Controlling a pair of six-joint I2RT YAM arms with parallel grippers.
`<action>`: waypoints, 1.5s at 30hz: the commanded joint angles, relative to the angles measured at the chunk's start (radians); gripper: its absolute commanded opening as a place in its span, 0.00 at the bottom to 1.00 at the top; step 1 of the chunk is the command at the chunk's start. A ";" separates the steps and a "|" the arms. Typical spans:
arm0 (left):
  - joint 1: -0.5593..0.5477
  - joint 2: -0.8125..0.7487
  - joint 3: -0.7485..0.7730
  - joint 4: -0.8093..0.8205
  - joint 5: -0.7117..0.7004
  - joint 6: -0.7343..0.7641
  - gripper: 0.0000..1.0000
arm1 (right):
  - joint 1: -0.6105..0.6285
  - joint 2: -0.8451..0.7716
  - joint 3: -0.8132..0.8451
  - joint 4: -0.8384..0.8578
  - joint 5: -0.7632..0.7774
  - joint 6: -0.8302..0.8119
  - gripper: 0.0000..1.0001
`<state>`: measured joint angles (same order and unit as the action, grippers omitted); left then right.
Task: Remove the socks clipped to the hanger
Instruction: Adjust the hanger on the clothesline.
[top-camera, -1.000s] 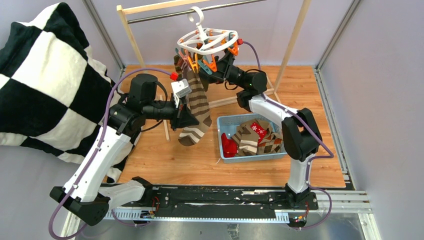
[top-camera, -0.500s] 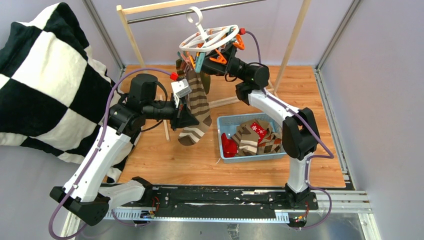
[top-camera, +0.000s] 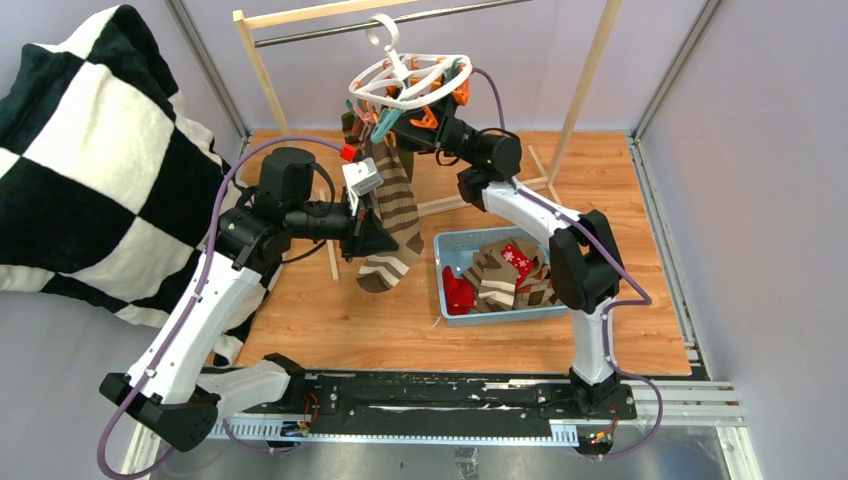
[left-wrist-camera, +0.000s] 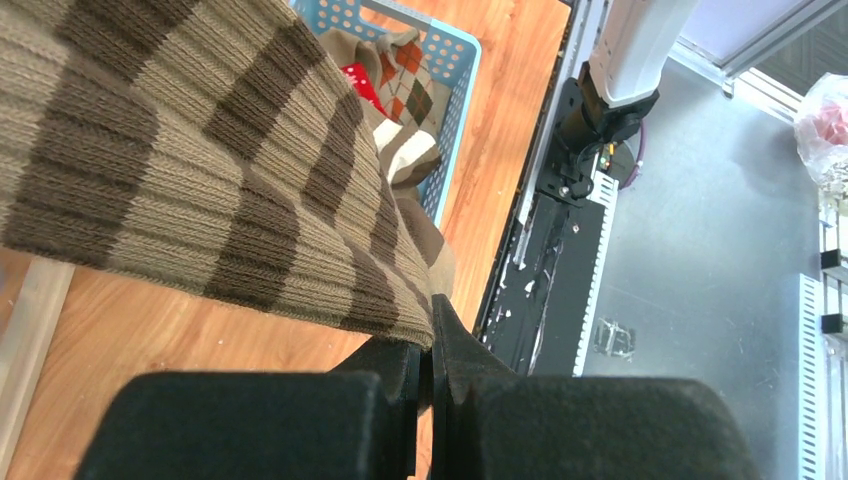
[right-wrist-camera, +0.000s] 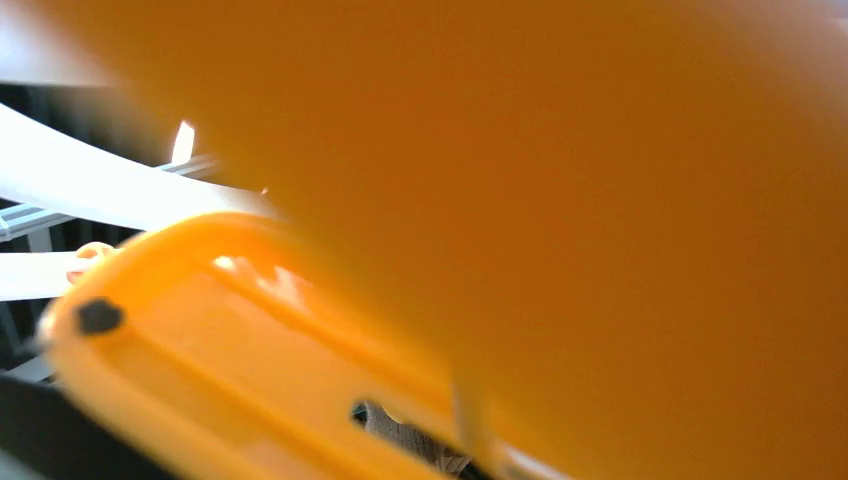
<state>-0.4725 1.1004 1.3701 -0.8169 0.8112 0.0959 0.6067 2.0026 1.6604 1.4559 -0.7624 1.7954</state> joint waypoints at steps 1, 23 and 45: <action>0.005 -0.012 0.016 -0.007 0.032 -0.017 0.00 | 0.020 0.025 0.051 0.078 0.051 0.029 0.55; 0.005 -0.025 -0.006 -0.008 0.034 -0.034 0.00 | 0.028 0.032 0.049 0.069 0.117 0.037 0.29; 0.005 -0.040 -0.021 0.040 -0.274 -0.057 0.48 | -0.008 -0.190 -0.137 -0.279 0.065 -0.310 0.00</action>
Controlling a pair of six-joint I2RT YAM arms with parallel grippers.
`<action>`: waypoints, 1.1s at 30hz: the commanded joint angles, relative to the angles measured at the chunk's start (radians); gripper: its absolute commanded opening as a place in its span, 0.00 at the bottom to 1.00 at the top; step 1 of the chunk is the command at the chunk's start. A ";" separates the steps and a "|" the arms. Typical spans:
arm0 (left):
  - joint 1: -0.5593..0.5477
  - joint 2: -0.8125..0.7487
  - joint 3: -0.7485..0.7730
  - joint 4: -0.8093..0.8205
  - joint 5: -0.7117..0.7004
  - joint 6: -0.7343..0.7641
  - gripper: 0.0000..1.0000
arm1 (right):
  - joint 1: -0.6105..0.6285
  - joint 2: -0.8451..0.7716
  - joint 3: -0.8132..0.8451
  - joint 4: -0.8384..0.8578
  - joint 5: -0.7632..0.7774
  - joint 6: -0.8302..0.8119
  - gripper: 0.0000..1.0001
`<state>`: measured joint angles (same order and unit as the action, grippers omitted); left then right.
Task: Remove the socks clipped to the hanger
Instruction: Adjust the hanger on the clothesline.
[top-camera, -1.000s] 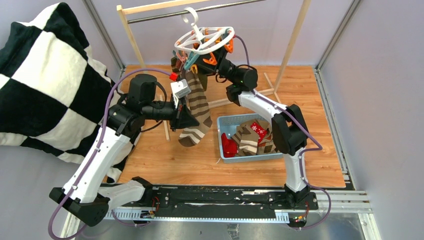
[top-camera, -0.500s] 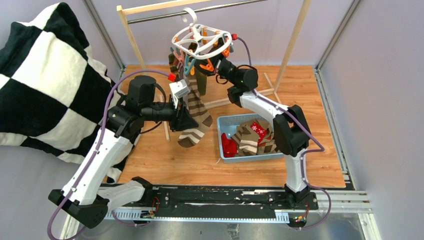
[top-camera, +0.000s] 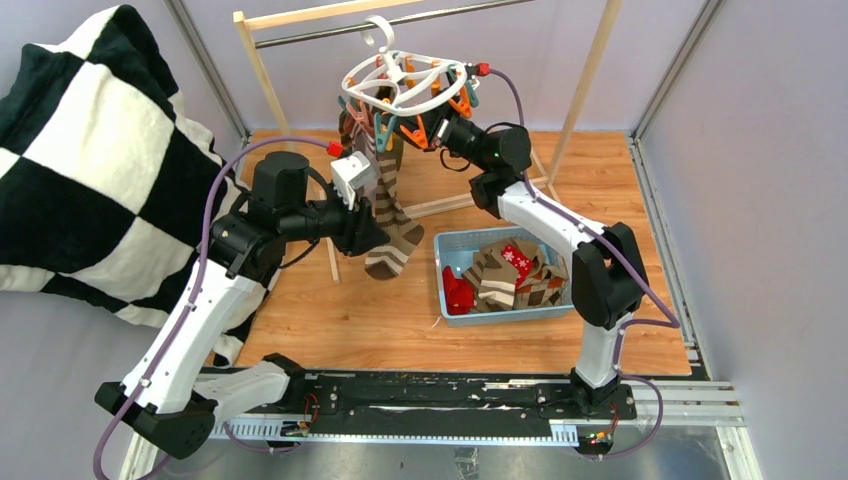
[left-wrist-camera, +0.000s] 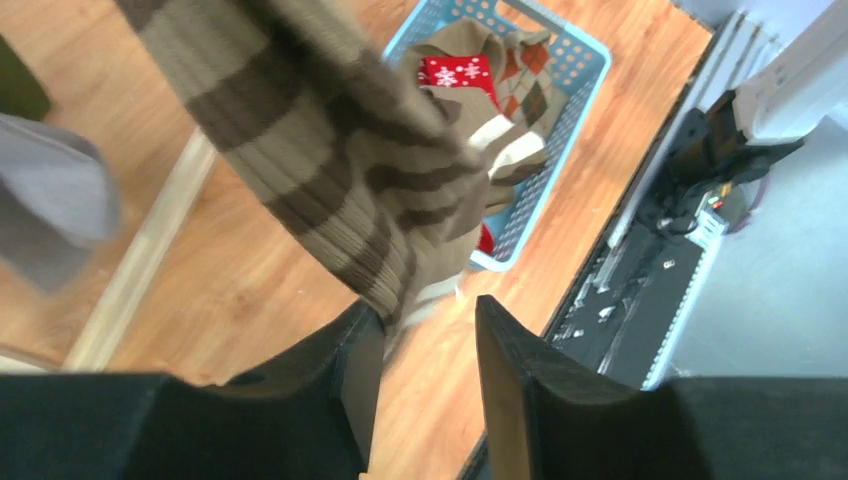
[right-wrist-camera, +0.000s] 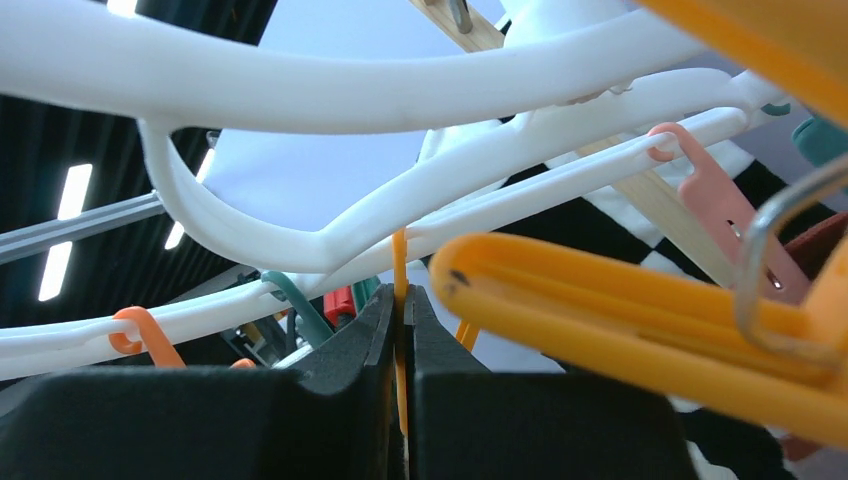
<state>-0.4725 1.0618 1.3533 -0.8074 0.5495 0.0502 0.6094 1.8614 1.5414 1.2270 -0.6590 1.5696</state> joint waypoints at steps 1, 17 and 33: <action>0.005 -0.002 -0.002 0.035 -0.014 -0.012 0.58 | -0.010 -0.060 -0.020 -0.072 -0.040 -0.106 0.00; 0.005 0.128 0.139 0.242 -0.062 -0.083 0.75 | -0.011 -0.101 -0.031 -0.192 -0.043 -0.190 0.00; 0.005 0.150 0.102 0.316 -0.205 -0.006 0.04 | -0.011 -0.081 -0.028 -0.138 -0.052 -0.110 0.05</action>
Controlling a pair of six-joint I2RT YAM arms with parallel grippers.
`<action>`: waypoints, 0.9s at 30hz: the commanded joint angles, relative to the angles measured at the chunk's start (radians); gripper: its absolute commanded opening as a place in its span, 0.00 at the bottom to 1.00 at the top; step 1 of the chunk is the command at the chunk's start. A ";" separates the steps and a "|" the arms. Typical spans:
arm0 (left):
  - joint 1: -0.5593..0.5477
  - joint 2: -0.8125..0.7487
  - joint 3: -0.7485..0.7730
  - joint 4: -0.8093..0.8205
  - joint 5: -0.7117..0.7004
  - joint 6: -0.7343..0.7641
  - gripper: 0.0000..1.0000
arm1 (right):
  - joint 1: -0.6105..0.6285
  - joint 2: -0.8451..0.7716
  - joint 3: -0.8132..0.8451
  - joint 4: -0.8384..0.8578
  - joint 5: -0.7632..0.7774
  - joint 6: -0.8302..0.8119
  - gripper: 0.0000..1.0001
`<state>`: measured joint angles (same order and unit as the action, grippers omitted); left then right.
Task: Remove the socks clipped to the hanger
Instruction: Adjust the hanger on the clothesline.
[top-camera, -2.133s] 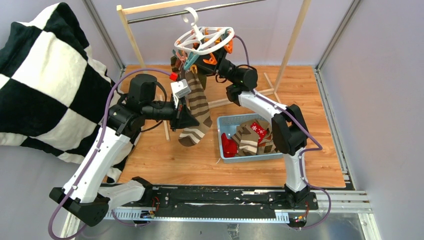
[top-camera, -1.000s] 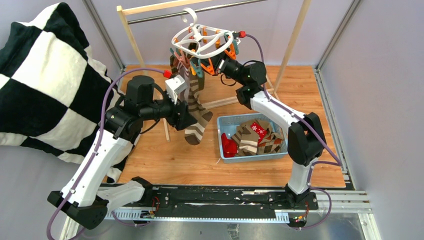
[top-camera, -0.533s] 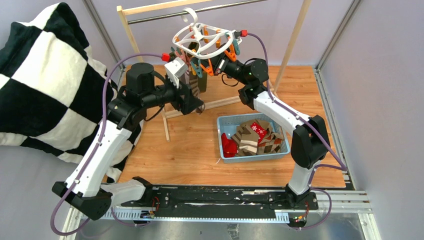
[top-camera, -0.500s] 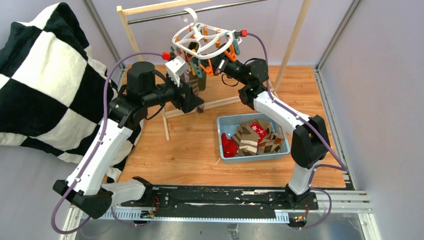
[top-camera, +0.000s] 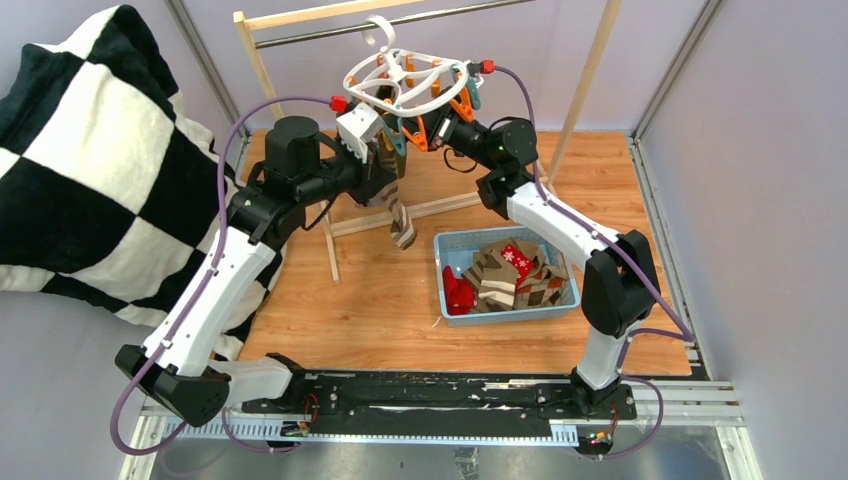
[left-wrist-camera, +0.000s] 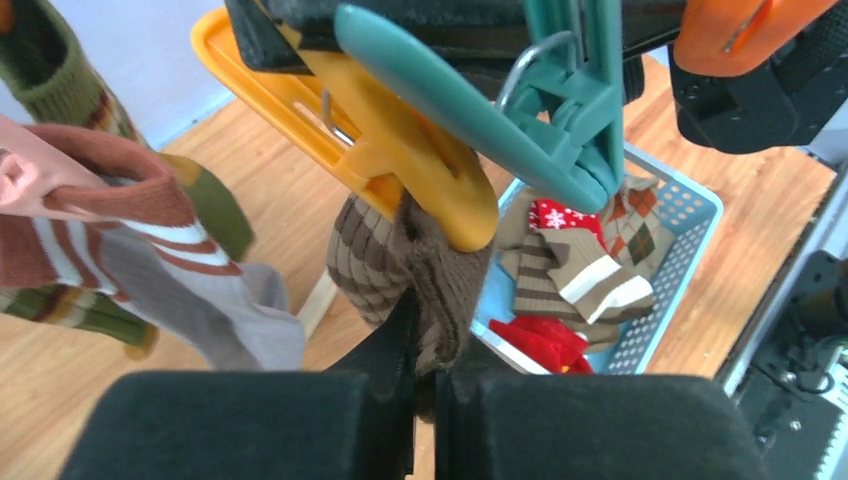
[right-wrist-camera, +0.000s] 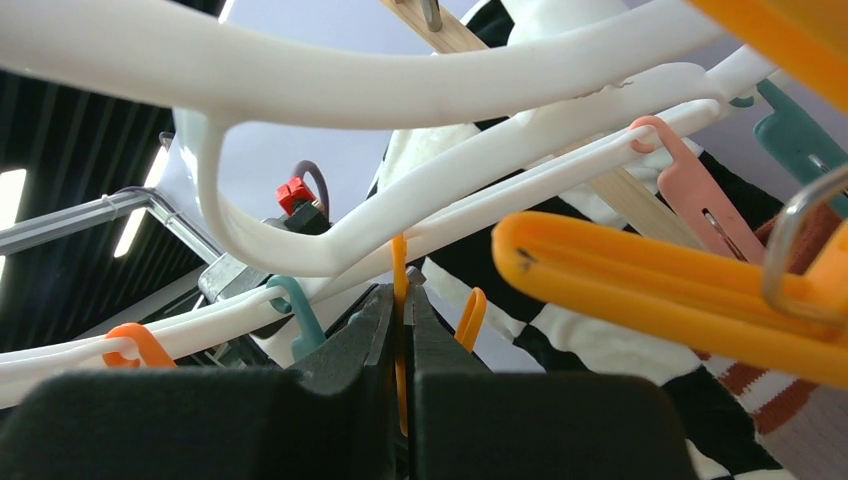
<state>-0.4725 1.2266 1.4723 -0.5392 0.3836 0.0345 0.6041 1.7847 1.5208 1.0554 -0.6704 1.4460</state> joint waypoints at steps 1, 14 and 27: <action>0.005 -0.016 -0.018 0.048 -0.039 0.007 0.00 | -0.004 -0.008 -0.013 0.032 -0.039 0.013 0.06; 0.005 -0.071 -0.048 0.024 0.028 -0.026 0.00 | -0.015 -0.047 -0.054 -0.075 -0.014 -0.055 0.57; 0.005 -0.076 -0.040 -0.011 0.061 -0.030 0.00 | 0.011 0.012 0.026 0.045 -0.057 0.007 0.67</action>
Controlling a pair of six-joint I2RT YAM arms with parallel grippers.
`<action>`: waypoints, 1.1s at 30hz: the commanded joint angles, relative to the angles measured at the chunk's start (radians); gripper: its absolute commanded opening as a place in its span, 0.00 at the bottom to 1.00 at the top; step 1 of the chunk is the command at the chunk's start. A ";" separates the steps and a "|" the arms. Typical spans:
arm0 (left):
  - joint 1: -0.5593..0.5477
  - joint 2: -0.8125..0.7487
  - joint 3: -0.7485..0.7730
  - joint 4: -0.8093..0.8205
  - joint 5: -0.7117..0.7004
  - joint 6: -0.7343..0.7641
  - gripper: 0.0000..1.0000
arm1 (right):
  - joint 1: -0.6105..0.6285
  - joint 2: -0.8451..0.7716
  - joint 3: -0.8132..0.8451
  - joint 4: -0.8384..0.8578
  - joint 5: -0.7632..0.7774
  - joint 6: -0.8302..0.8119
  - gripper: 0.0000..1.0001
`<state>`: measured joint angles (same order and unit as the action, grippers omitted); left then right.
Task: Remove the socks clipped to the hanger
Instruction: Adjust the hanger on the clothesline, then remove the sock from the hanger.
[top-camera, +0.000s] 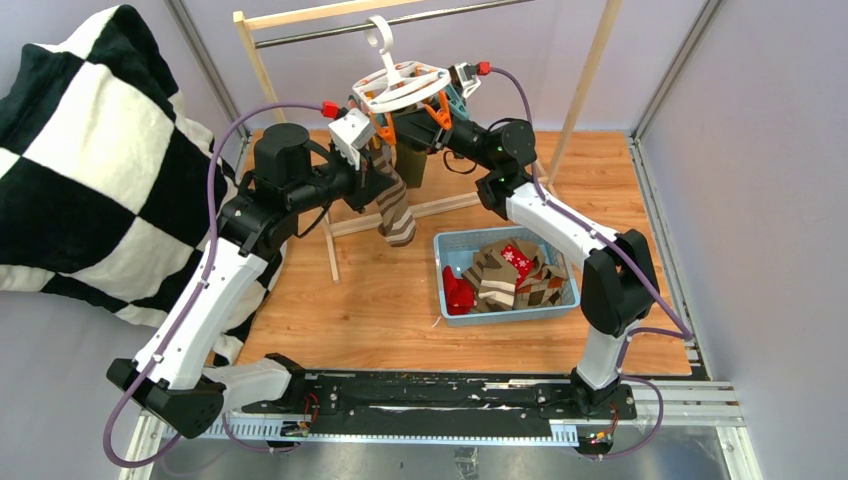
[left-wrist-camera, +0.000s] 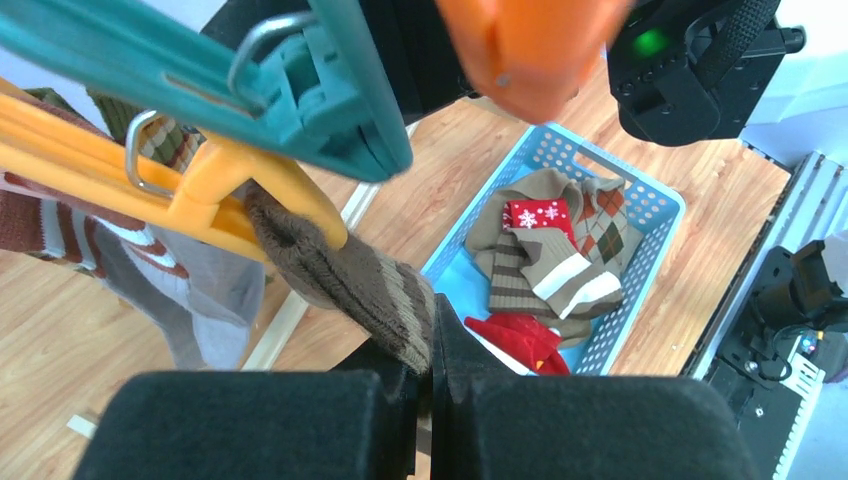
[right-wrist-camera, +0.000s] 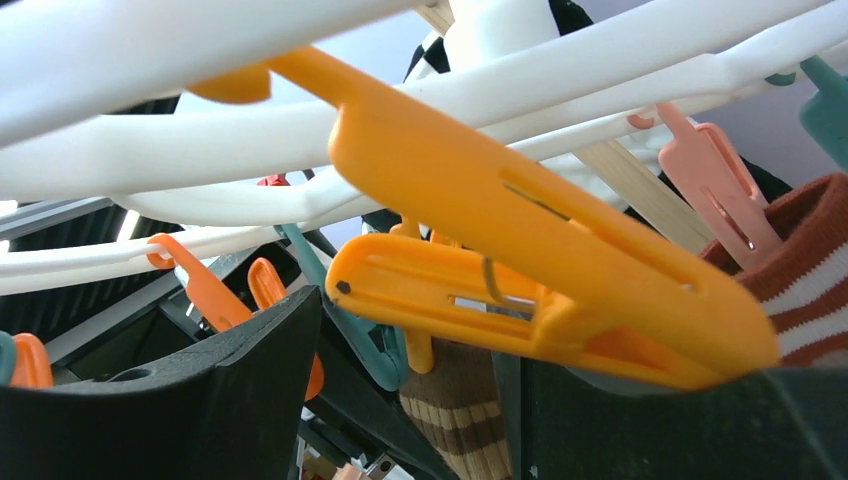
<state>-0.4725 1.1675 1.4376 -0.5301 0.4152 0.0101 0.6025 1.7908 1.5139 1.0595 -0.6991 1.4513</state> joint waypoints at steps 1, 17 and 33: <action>0.005 -0.017 -0.004 -0.023 0.034 -0.006 0.00 | 0.014 0.010 0.038 0.033 -0.028 -0.002 0.67; 0.005 -0.033 0.018 -0.067 0.100 -0.047 0.00 | -0.049 -0.026 0.012 -0.085 -0.050 -0.153 0.59; 0.005 -0.041 0.028 -0.069 0.093 -0.052 0.00 | 0.006 -0.039 0.013 -0.065 -0.113 -0.233 0.61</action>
<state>-0.4706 1.1469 1.4406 -0.5743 0.4892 -0.0357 0.5808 1.7641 1.5009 0.9279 -0.7509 1.2182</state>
